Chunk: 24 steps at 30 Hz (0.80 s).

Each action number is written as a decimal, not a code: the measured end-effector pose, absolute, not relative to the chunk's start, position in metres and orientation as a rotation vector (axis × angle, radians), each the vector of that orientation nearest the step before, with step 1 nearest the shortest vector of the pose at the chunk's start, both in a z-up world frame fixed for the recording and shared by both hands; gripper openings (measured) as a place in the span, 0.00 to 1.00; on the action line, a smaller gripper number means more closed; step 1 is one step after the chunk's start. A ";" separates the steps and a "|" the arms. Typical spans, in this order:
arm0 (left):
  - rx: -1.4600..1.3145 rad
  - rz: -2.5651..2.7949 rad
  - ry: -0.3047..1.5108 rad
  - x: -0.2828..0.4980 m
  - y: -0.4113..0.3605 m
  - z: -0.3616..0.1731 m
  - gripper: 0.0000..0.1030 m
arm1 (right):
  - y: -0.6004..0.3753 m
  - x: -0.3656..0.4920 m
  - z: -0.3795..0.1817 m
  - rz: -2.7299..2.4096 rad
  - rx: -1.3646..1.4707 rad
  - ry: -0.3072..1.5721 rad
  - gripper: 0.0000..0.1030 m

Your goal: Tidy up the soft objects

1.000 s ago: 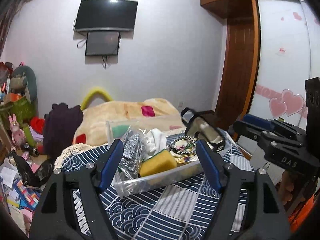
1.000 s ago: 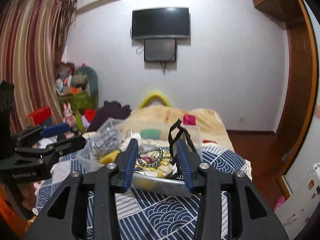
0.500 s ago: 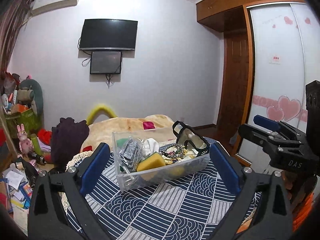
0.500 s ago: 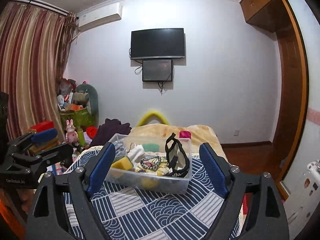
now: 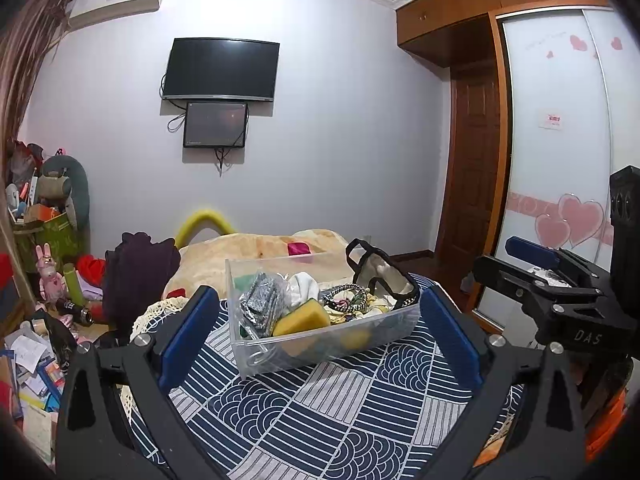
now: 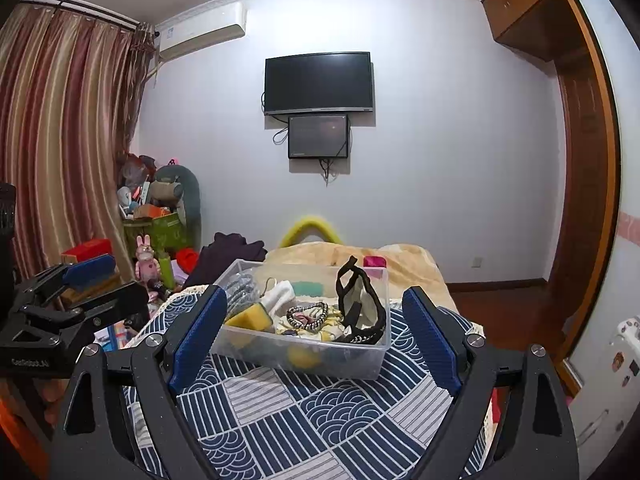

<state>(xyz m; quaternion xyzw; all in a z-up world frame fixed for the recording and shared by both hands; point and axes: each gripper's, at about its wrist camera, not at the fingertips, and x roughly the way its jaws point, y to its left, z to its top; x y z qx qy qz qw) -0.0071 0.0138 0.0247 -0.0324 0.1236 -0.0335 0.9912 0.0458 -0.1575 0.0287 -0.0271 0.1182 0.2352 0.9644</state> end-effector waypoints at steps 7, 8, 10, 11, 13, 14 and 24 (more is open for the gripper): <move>-0.064 -0.064 0.248 -0.007 0.013 0.024 0.99 | -0.157 0.044 0.028 0.479 -0.056 0.241 0.86; -0.064 -0.063 0.248 -0.007 0.013 0.024 0.99 | -0.157 0.043 0.028 0.480 -0.055 0.241 0.86; -0.063 -0.063 0.248 -0.007 0.013 0.024 0.99 | -0.156 0.043 0.028 0.480 -0.055 0.241 0.86; -0.063 -0.064 0.249 -0.007 0.013 0.024 0.99 | -0.156 0.042 0.028 0.480 -0.054 0.241 0.86; -0.063 -0.063 0.248 -0.007 0.013 0.024 0.99 | -0.156 0.042 0.028 0.480 -0.054 0.241 0.86; -0.063 -0.064 0.248 -0.007 0.013 0.024 0.99 | -0.156 0.043 0.028 0.479 -0.055 0.241 0.86; -0.064 -0.068 0.247 -0.008 0.013 0.025 1.00 | -0.156 0.042 0.028 0.478 -0.052 0.243 0.86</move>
